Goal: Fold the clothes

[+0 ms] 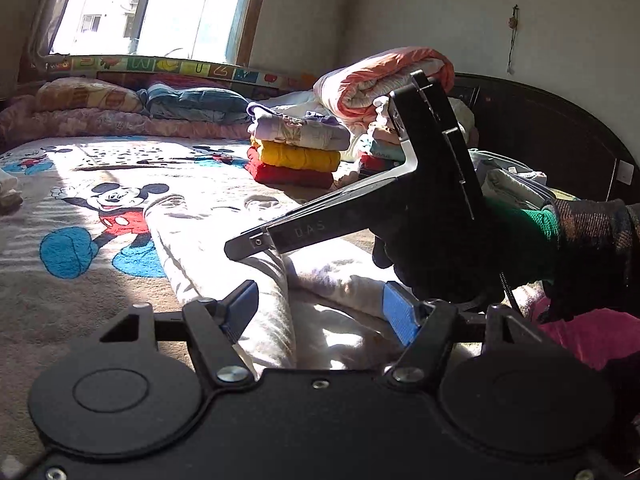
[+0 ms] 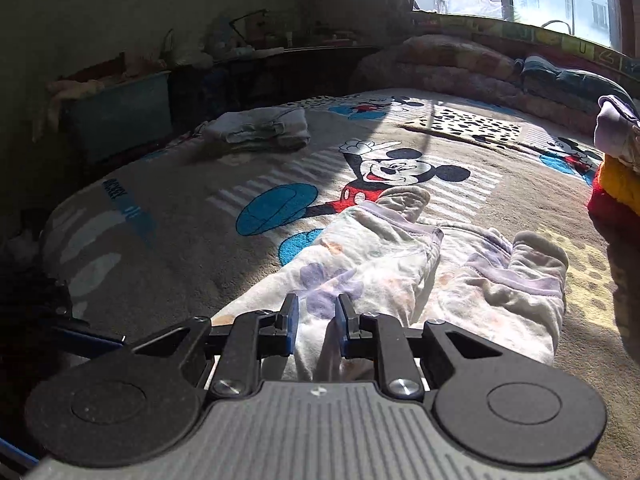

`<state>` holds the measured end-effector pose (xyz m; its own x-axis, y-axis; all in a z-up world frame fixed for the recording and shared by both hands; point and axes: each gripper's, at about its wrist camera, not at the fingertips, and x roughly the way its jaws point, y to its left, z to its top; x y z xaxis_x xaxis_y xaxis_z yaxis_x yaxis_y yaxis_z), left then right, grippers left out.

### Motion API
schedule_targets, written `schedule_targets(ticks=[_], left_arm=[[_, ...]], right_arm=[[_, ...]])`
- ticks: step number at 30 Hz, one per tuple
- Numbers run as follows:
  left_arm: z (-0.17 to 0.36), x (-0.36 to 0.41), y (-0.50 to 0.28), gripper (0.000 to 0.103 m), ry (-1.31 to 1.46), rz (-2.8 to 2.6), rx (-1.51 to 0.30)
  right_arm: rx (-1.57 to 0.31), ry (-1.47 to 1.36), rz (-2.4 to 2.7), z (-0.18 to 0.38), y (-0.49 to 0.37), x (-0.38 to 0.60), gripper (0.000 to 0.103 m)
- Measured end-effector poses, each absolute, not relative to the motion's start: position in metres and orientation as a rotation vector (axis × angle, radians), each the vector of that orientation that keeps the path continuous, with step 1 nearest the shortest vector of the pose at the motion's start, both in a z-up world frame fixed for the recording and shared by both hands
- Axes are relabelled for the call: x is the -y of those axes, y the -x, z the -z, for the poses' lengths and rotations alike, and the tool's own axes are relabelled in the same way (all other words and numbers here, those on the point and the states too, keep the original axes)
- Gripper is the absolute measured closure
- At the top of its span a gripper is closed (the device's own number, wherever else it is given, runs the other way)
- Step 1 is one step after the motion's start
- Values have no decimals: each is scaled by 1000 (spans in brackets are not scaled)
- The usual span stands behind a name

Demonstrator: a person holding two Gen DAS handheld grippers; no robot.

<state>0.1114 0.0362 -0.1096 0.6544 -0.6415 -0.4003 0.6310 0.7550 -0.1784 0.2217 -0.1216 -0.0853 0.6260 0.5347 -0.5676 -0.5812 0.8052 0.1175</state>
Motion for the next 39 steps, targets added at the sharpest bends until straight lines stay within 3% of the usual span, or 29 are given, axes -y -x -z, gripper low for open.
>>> schedule_targets(ticks=[3,7,12,17,20,28,33,39], left_arm=[[135,-21,-125,35,-40,698,-615],[131,-17,-117,33,-74,697,-575],[112,-26,-95,33,-53,747,-442],[136,-14,-111,33,-109,675,-580],[135,-18,-112,33,-87,675,-573],[126,-27,-107,33,-19,709,-527],[134,-21,-113,30,-36,696,-575],[126,-24,-104,29,-40,697,-530]], right_arm=[[-676,104,-631,95,-227,119,81],[-722,80,-611,103,-229,118,80],[-610,-52,-643,72,-207,132,79],[-704,-28,-620,103,-217,126,79],[-744,-25,-602,112,-219,122,79],[-585,-39,-560,75,-191,137,78],[-751,-72,-500,111,-214,141,72],[-601,-130,-514,89,-170,164,72]])
